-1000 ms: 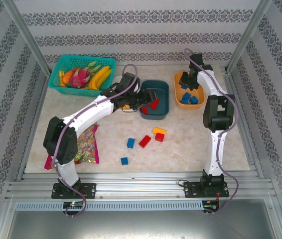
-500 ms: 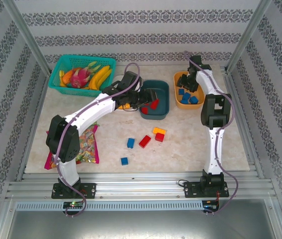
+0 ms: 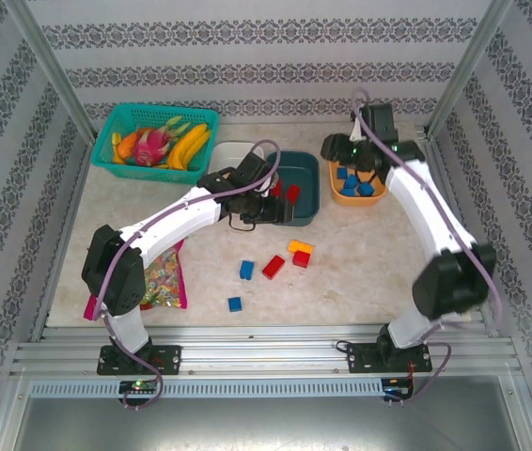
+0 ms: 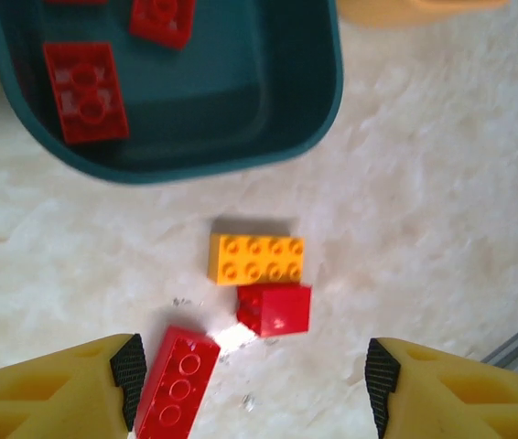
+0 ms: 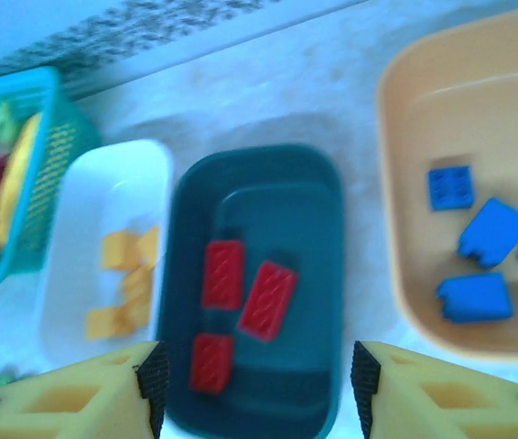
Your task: Sort the legos into containers by color
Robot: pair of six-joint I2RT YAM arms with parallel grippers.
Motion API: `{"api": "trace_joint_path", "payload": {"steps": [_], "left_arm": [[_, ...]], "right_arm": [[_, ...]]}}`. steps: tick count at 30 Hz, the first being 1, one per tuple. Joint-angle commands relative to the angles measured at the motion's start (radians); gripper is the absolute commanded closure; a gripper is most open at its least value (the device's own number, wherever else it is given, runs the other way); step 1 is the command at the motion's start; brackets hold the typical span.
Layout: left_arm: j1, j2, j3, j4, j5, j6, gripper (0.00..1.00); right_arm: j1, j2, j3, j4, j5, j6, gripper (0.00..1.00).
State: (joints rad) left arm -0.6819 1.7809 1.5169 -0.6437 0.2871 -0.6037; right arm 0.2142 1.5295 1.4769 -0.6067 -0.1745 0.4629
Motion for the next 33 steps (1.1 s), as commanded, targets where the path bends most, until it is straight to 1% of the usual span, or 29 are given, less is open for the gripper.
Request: {"api": "trace_joint_path", "payload": {"steps": [1,4,7,11,13,16,19,22,24,27,33], "left_arm": [[-0.029,-0.031,-0.048,-0.053,-0.019,0.061,0.33],[-0.055,-0.023,-0.072,-0.046,-0.028,0.058,0.33],[-0.091,-0.009,-0.084,-0.037,-0.054,0.049,0.32],[-0.139,0.015,-0.095,-0.041,-0.105,0.038,0.31],[-0.163,0.028,-0.101,-0.057,-0.141,0.045,0.31],[-0.185,0.055,-0.104,-0.086,-0.188,0.074,0.30],[-0.195,0.098,-0.096,-0.115,-0.221,0.107,0.29],[-0.196,0.133,-0.095,-0.132,-0.262,0.117,0.28],[-0.195,0.150,-0.096,-0.130,-0.264,0.116,0.27],[-0.198,0.176,-0.100,-0.123,-0.240,0.114,0.28],[-0.202,0.227,-0.103,-0.117,-0.231,0.129,0.35]], "right_arm": [[0.037,-0.129,-0.199,0.012,-0.001,0.057,0.41],[0.077,-0.302,-0.379,-0.014,-0.027,0.112,0.35],[0.120,-0.440,-0.529,-0.049,-0.077,0.164,0.31],[0.221,-0.564,-0.639,-0.110,-0.085,0.247,0.27],[0.275,-0.607,-0.666,-0.142,-0.069,0.292,0.26],[0.324,-0.663,-0.688,-0.164,-0.052,0.330,0.25],[0.336,-0.735,-0.705,-0.168,-0.046,0.351,0.25],[0.336,-0.810,-0.733,-0.122,-0.078,0.349,0.23],[0.336,-0.835,-0.748,-0.097,-0.113,0.333,0.22],[0.335,-0.851,-0.751,-0.102,-0.123,0.322,0.22],[0.335,-0.867,-0.747,-0.100,-0.098,0.338,0.23]]}}
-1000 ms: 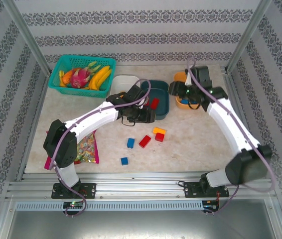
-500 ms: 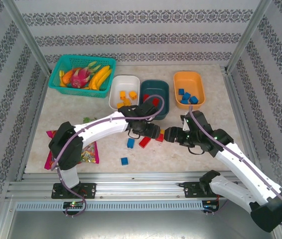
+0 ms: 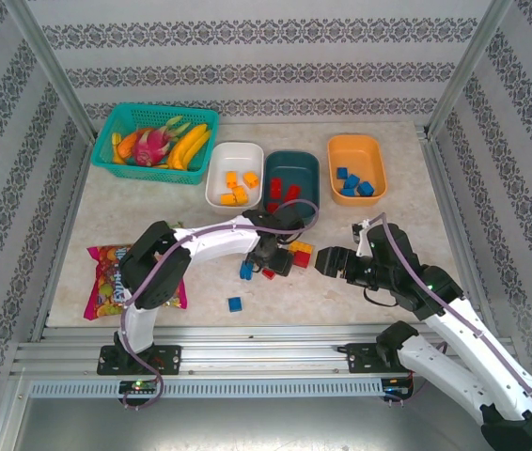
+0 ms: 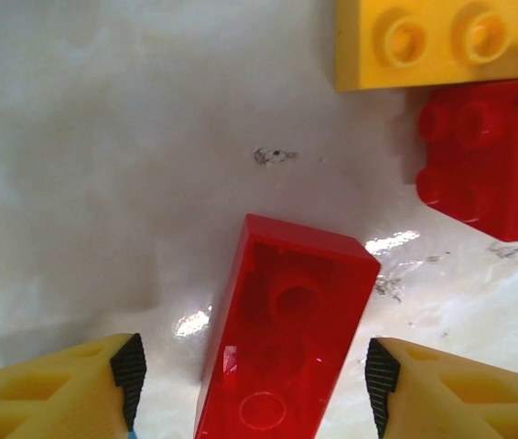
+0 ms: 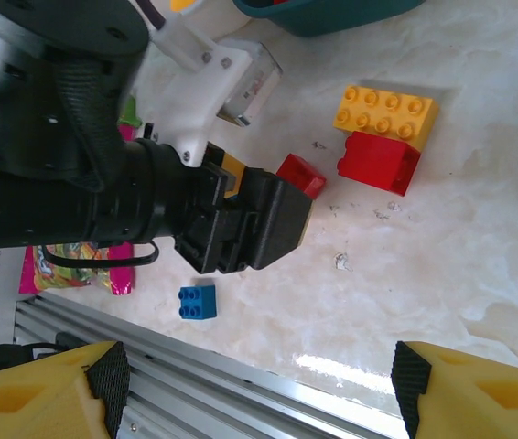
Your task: Sort the legos into containers by color
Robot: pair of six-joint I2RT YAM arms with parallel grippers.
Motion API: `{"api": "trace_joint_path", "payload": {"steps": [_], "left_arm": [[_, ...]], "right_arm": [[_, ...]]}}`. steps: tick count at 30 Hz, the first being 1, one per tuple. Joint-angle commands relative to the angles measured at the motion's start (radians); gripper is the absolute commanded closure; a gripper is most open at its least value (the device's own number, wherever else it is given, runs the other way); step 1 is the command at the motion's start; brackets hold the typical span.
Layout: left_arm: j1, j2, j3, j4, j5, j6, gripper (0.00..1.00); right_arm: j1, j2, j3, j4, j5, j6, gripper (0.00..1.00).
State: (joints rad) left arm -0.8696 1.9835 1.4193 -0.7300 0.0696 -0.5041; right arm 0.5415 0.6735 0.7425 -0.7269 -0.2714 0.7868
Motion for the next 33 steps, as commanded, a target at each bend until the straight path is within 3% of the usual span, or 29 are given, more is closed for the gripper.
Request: {"api": "trace_joint_path", "payload": {"steps": [1,12,15,21,24,33], "left_arm": [[-0.014,0.031,0.000,-0.032,-0.014,0.032,0.36],[-0.017,0.011,0.032,-0.040,-0.098,0.032,0.71],[-0.004,-0.041,0.073,-0.068,-0.129,0.011,0.72],[0.065,-0.053,0.254,-0.120,-0.068,-0.018,0.72],[0.106,0.013,0.396,-0.123,-0.004,-0.016,0.72],[0.204,0.366,0.891,-0.158,0.175,0.006,0.71]], "right_arm": [[0.008,-0.009,-0.012,0.021,0.000,0.015,0.23],[0.009,0.020,-0.007,0.067,-0.006,0.006,0.25],[0.007,0.024,0.017,0.102,-0.003,-0.014,0.25],[0.002,0.111,0.102,0.245,0.039,-0.058,0.24],[-0.010,0.162,0.133,0.314,0.065,-0.073,0.24],[-0.174,0.276,0.157,0.481,-0.007,0.029,0.23]]}}
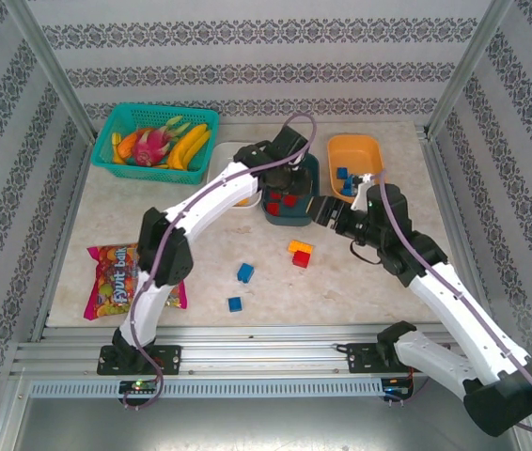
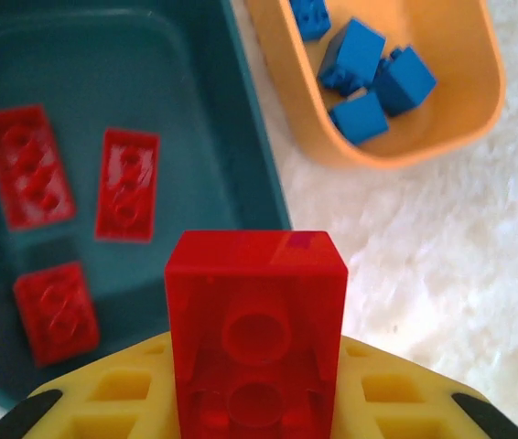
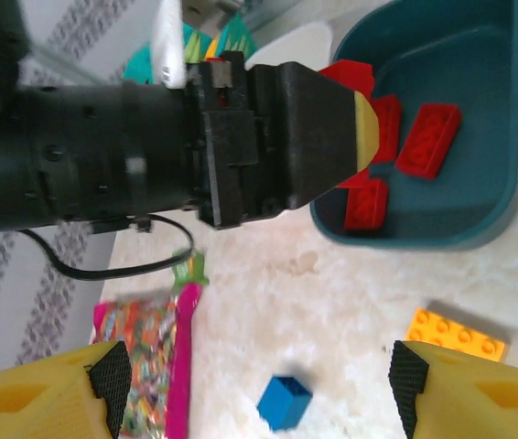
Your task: Sort the legos into containers by color
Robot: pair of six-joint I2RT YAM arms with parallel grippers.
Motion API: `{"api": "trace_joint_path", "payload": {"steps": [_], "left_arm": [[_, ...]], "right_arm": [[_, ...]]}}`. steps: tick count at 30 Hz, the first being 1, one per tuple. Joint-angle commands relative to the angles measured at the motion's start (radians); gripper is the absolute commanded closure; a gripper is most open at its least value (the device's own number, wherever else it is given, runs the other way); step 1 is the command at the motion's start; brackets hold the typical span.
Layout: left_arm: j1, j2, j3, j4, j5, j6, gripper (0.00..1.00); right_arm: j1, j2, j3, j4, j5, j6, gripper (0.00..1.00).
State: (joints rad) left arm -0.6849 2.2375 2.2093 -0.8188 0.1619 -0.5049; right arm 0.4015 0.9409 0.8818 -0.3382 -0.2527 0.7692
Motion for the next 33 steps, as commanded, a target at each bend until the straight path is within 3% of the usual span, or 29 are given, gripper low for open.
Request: {"api": "trace_joint_path", "payload": {"steps": [1,12,18,25,33], "left_arm": [[0.026,0.150,0.148,-0.070,0.103,0.011,0.70],[0.073,0.305,0.212,0.084,0.298,-0.048,0.64],[0.073,0.334,0.209,0.055,0.304,-0.044,0.60],[0.082,0.346,0.211,0.061,0.313,-0.072,0.48],[0.085,0.270,0.217,0.052,0.295,-0.083,0.42]], "right_arm": [[-0.049,0.015,0.014,0.111,-0.029,0.059,0.23],[-0.171,0.082,-0.029,0.193,-0.026,0.155,0.23],[-0.172,0.107,-0.030,0.182,-0.036,0.161,0.23],[-0.172,0.110,-0.025,0.180,-0.048,0.158,0.23],[-0.128,0.111,0.042,0.060,-0.035,0.036,0.24]]}}
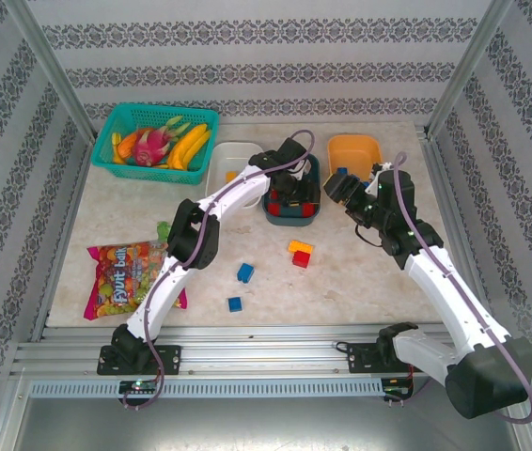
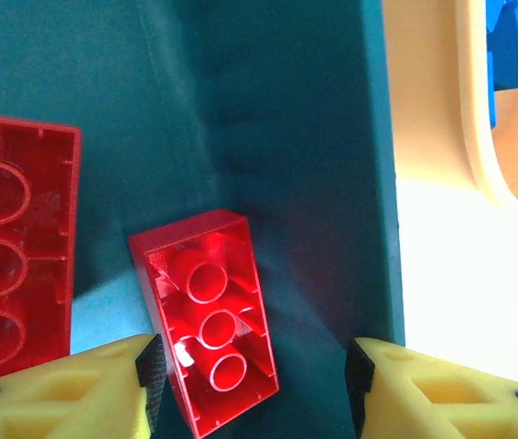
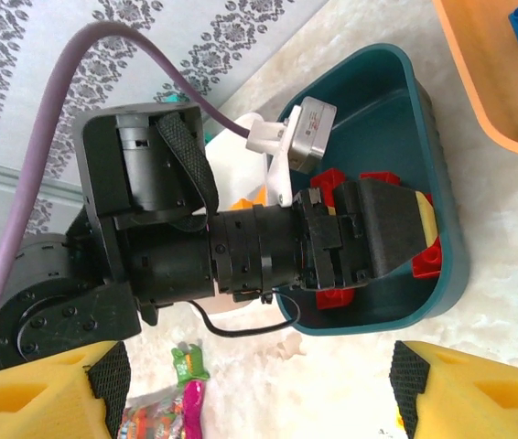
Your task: Sort the legos into containers by color
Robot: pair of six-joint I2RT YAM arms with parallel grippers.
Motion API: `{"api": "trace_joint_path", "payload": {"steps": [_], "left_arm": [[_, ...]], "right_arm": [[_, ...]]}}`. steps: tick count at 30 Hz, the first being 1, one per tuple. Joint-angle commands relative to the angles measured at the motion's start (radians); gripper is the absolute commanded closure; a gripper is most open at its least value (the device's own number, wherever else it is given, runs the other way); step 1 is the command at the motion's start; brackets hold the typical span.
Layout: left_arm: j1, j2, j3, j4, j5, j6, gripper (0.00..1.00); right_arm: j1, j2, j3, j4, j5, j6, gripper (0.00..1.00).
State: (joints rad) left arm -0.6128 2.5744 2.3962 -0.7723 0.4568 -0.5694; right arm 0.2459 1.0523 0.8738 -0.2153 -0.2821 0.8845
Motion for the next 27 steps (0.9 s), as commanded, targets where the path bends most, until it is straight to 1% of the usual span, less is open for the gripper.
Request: {"api": "trace_joint_path", "payload": {"steps": [1,4,7,10,12,13,16,18,21,24,27], "left_arm": [[0.013,-0.089,0.029,0.000,-0.010,-0.024,0.42],[0.017,-0.181,-0.008,-0.025,-0.079,-0.041,0.41],[0.035,-0.325,-0.145,-0.036,-0.182,-0.074,0.39],[0.064,-0.525,-0.413,0.015,-0.261,-0.131,0.36],[0.085,-0.666,-0.635,0.042,-0.291,-0.173,0.36],[0.097,-0.720,-0.713,0.042,-0.306,-0.193,0.35],[0.122,-0.914,-0.979,0.059,-0.327,-0.251,0.34],[0.127,-1.046,-1.149,0.062,-0.340,-0.302,0.33],[0.128,-1.226,-1.346,0.036,-0.370,-0.385,0.31],[0.130,-1.395,-1.484,-0.019,-0.400,-0.445,0.30],[0.131,-1.559,-1.566,-0.082,-0.433,-0.494,0.29]], "right_arm": [[0.041,0.000,0.059,-0.088,0.004,-0.104,0.24],[0.111,0.005,0.080,-0.176,0.052,-0.187,0.25],[0.200,0.015,0.090,-0.235,0.102,-0.253,0.25],[0.314,0.041,0.085,-0.253,0.133,-0.312,0.25],[0.397,0.076,0.080,-0.249,0.139,-0.366,0.25],[0.430,0.099,0.085,-0.251,0.137,-0.394,0.25],[0.538,0.208,0.134,-0.293,0.129,-0.501,0.25],[0.605,0.308,0.198,-0.347,0.118,-0.572,0.25],[0.682,0.463,0.317,-0.447,0.137,-0.668,0.25],[0.714,0.610,0.423,-0.531,0.147,-0.714,0.23],[0.725,0.746,0.515,-0.603,0.158,-0.747,0.24]]}}
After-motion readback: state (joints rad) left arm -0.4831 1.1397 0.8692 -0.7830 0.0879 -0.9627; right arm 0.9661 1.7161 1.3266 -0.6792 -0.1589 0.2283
